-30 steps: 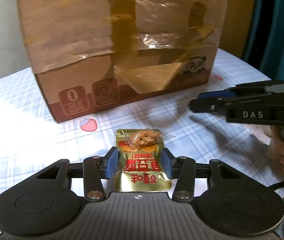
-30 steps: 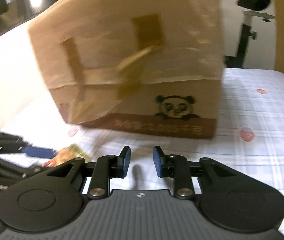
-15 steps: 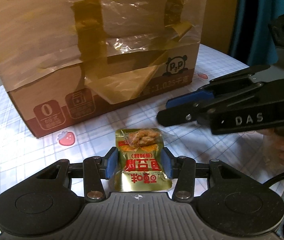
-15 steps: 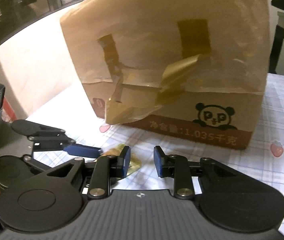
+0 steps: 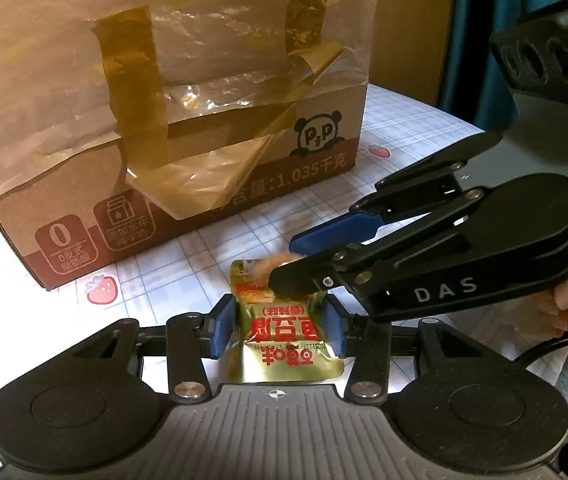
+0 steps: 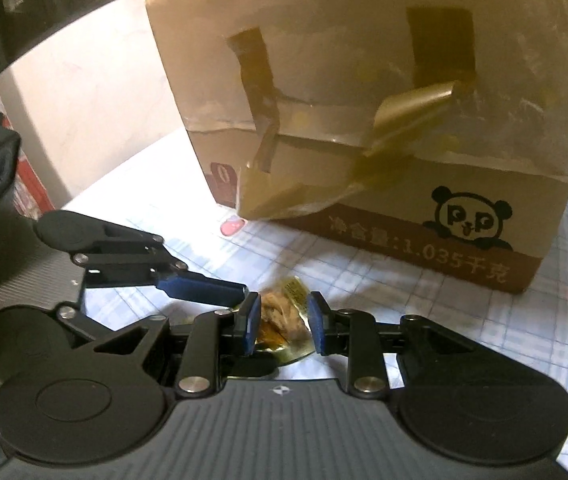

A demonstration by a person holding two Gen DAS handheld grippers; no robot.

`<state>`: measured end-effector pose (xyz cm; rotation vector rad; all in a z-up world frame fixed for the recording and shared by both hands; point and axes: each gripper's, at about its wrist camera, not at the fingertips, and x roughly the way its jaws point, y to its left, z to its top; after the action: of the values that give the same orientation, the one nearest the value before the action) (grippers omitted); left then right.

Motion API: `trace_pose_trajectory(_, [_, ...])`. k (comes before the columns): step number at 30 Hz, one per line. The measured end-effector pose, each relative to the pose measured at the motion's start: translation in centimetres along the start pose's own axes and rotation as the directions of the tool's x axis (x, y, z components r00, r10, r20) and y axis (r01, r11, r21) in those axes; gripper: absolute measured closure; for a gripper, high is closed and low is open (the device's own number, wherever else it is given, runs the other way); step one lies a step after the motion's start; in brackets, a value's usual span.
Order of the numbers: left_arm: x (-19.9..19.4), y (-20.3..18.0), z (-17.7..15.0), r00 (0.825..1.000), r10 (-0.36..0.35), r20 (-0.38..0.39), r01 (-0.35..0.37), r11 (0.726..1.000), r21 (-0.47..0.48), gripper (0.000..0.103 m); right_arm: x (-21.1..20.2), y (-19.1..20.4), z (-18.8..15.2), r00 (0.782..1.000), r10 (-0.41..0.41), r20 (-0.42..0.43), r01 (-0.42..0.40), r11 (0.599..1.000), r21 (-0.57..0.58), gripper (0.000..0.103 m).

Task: Organize snacks
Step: 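Close the right tool on the small clear peanut packet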

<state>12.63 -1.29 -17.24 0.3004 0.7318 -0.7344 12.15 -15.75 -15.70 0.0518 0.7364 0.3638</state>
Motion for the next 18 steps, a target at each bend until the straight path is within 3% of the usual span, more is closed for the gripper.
trace_pose_trajectory(3, [-0.2, 0.3, -0.1, 1.0, -0.004, 0.0, 0.004, 1.0, -0.004, 0.053, 0.4, -0.2, -0.3, 0.999, -0.042, -0.004, 0.042, 0.999, 0.012, 0.081])
trace_pose_trajectory(12, [-0.4, 0.1, -0.4, 1.0, 0.026, 0.005, -0.025, 0.999, -0.034, 0.053, -0.8, -3.2, -1.1, 0.984, -0.172, 0.054, 0.16, 0.97, 0.181, 0.082])
trace_pose_trajectory(18, [-1.3, 0.5, -0.6, 0.998, 0.061, 0.03, -0.058, 0.995, -0.085, 0.058, -1.5, -3.8, -2.1, 0.974, -0.204, 0.095, 0.177, 0.954, 0.241, 0.082])
